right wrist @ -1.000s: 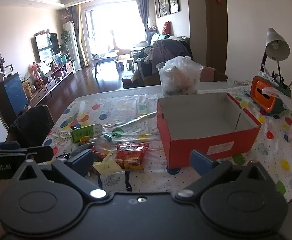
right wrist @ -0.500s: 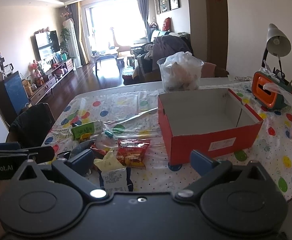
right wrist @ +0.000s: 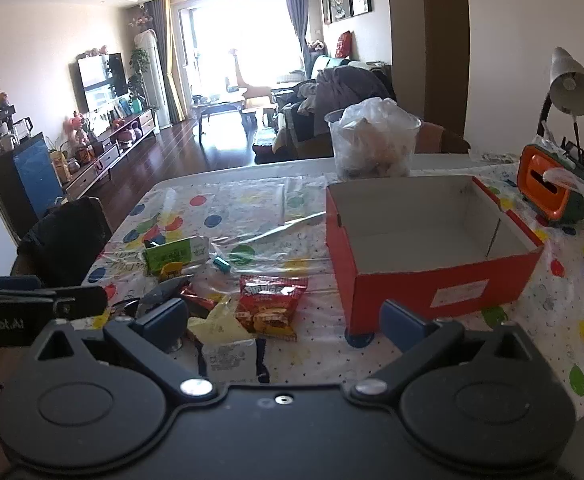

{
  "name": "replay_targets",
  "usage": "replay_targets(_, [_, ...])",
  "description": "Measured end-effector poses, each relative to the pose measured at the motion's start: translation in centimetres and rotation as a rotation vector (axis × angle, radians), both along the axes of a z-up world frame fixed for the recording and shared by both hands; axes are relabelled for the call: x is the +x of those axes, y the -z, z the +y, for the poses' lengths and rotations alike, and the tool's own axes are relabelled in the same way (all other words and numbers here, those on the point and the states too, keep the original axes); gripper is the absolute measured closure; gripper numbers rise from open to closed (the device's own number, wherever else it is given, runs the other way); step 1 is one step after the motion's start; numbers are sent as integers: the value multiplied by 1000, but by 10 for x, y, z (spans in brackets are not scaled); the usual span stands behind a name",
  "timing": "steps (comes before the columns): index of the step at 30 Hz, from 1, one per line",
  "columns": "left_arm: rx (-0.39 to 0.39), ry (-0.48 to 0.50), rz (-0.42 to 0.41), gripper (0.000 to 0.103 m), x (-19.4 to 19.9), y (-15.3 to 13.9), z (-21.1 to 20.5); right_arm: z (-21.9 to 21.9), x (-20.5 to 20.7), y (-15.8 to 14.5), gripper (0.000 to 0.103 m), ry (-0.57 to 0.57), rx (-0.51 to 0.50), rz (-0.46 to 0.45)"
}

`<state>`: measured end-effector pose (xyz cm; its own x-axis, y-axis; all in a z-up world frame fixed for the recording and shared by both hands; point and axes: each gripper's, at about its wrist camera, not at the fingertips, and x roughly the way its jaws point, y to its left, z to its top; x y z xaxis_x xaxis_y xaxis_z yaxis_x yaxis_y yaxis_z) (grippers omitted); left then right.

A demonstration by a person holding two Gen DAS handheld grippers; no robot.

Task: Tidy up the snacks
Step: 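Move both tools toward the snack pile on the table, then grasp the black candy packet with the left tool while the right tool grasps the white packet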

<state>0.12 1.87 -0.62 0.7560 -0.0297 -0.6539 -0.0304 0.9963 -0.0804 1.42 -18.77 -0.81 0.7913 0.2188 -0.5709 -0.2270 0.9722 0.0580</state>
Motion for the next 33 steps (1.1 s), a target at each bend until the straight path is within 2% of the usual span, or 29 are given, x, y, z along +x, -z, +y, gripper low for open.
replay_targets(6, [28, 11, 19, 11, 16, 13, 9, 8, 16, 17, 0, -4, 1, -23])
replay_targets(9, [57, 32, 52, 11, 25, 29, 12, 14, 28, 29, 0, -35, 17, 23])
replay_targets(13, [44, 36, 108, 11, 34, 52, 24, 23, 42, 46, 0, -83, 26, 96])
replay_targets(17, [39, 22, 155, 11, 46, 71, 40, 34, 53, 60, 2, -136, 6, 116])
replay_targets(21, [31, -42, 200, 12, 65, 84, 62, 46, 62, 77, 3, -200, -95, 169])
replay_targets(23, [12, -93, 226, 16, 76, 90, 74, 52, 67, 85, 4, -204, -124, 197])
replay_targets(26, [-1, -163, 261, 19, 94, 101, 87, 60, 74, 96, 4, -216, -133, 241])
replay_targets(30, [-44, -223, 301, 20, 114, 111, 102, 70, 86, 115, 8, -199, -135, 308])
replay_targets(33, [-71, -259, 345, 24, 129, 121, 109, 74, 89, 125, 8, -187, -131, 343])
